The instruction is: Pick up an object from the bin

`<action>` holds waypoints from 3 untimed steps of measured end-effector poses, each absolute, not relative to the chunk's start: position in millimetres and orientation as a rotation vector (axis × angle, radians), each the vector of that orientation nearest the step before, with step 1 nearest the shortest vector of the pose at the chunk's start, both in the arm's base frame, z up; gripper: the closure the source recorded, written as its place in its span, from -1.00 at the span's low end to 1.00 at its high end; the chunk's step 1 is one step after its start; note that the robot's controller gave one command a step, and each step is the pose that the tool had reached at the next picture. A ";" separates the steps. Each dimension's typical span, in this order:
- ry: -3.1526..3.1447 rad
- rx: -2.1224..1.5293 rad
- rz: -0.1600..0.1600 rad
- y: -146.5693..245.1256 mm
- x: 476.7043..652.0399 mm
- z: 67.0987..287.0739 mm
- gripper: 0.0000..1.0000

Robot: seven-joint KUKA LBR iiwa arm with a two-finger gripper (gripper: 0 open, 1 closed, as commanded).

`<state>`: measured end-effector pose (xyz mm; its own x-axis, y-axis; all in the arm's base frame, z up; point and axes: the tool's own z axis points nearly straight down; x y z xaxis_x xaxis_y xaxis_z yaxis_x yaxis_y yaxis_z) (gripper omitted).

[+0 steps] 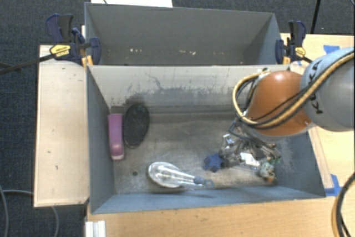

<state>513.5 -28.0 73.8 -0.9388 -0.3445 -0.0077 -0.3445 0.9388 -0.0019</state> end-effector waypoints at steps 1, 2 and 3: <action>2.962 -1.048 0.004 -29.0 531.0 73.1 1.00; 2.961 -1.040 -0.001 -30.9 531.7 71.9 -1.00; 2.880 -1.223 -0.004 15.3 483.8 74.3 -1.00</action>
Offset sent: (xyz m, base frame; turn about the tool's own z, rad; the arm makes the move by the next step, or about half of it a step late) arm 0.0168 -0.0030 -0.0038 -0.3277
